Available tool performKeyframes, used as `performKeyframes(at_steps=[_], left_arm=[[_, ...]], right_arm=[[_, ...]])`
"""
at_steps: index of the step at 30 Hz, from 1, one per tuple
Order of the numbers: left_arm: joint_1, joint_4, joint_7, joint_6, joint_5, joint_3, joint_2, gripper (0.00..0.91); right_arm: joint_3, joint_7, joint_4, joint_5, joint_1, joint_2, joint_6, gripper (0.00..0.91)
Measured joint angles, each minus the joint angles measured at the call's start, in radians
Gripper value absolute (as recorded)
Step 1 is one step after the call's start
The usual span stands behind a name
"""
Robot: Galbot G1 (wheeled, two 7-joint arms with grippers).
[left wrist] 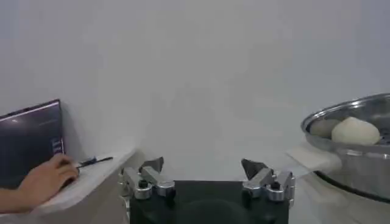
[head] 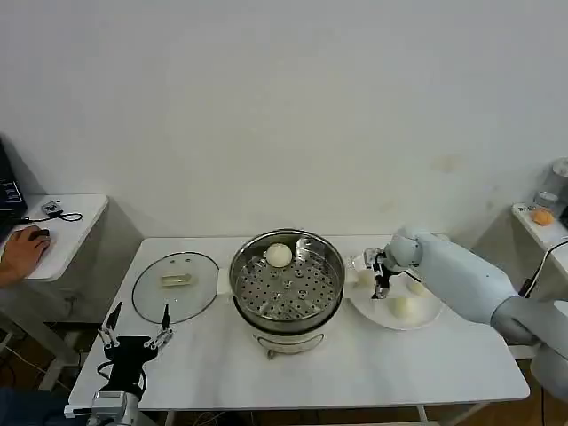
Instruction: Take steamed baozi put them in steamer then cover it.
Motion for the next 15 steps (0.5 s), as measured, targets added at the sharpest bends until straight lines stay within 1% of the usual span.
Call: performKeyframes(at_steps=[13,15], left_arm=[[0.001,-0.009,0.0,0.001,0.006,0.009,-0.007,0.907],[0.001,-0.01,0.0,0.001,0.006,0.01,-0.008,0.907]], right_arm=[[-0.006,0.003,0.052,0.02,-0.006,-0.039,-0.028,0.907],[-0.005,0.003,0.054,0.018,-0.007,-0.039,-0.029,0.887]])
